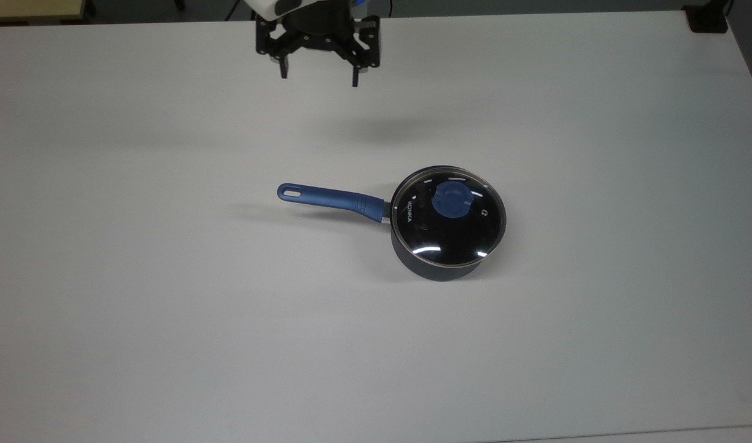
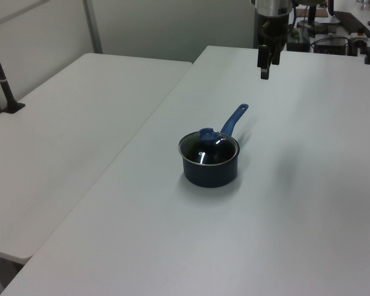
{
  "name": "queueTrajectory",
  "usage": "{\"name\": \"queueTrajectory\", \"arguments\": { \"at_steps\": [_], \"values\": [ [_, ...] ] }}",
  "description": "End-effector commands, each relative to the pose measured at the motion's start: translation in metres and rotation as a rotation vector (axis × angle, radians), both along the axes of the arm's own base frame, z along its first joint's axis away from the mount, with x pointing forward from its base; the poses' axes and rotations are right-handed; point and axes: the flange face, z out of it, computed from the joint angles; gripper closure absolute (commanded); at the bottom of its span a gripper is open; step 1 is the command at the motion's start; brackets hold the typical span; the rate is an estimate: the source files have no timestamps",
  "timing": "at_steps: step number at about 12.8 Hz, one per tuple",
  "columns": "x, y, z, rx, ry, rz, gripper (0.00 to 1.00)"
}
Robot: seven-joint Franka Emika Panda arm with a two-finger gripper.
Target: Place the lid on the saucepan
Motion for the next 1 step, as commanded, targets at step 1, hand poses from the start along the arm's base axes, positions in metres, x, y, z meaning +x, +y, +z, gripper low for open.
{"name": "queueTrajectory", "arguments": {
  "at_steps": [1],
  "values": [
    [-0.0156,-0.0222,0.0085,-0.008,0.014,0.003,0.00]
  ]
}}
